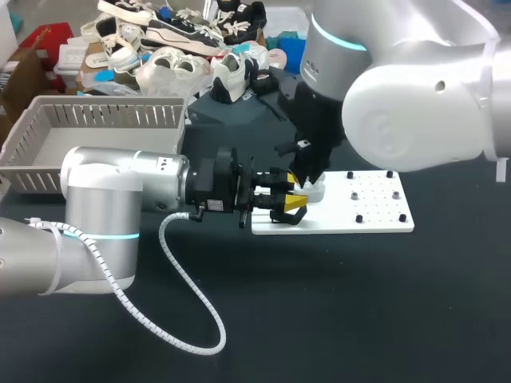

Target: Pick up each earbud case from the left stands, insert the matching earbuds, close the lid, and place the case in the box.

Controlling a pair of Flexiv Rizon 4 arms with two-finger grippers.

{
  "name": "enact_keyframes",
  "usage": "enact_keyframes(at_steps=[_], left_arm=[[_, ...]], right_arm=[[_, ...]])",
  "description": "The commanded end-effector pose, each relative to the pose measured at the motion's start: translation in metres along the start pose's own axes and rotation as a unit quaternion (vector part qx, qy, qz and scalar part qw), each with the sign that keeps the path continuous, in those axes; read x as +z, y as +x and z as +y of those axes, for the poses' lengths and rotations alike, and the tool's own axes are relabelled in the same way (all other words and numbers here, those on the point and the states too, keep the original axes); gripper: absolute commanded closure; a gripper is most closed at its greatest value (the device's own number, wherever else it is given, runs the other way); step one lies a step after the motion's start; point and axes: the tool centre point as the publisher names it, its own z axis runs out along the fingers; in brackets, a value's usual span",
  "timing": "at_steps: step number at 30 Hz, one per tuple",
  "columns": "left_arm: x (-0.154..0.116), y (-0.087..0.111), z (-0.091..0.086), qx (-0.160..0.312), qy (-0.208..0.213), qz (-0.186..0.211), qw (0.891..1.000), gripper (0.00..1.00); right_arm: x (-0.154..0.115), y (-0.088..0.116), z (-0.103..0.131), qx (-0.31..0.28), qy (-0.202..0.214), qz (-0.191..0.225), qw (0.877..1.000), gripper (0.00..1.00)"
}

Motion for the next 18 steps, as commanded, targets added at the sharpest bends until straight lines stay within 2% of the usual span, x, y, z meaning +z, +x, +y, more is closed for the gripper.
enact_keyframes(at_steps=[1,13,15,16,18], left_arm=[[-0.0003,0.0001,-0.0014,0.001,-0.002,0.0,1.0,1.0],[-0.0003,0.0001,-0.0014,0.001,-0.002,0.0,1.0,1.0],[-0.0003,0.0001,-0.0014,0.001,-0.002,0.0,1.0,1.0],[-0.0003,0.0001,-0.0014,0.001,-0.002,0.0,1.0,1.0],[-0.0003,0.0001,-0.0014,0.001,-0.002,0.0,1.0,1.0]], right_arm=[[0.0013,0.0008,-0.002,0.001,-0.001,-0.003,1.0,1.0],[0.0034,0.0013,-0.0033,0.003,0.002,0.008,1.0,0.99],[0.0034,0.0003,-0.0028,0.003,0.003,0.008,1.0,0.69],[0.0033,-0.0001,-0.0025,0.003,0.003,0.008,1.0,0.6],[0.0033,-0.0006,-0.0019,0.002,0.002,0.008,1.0,0.55]])
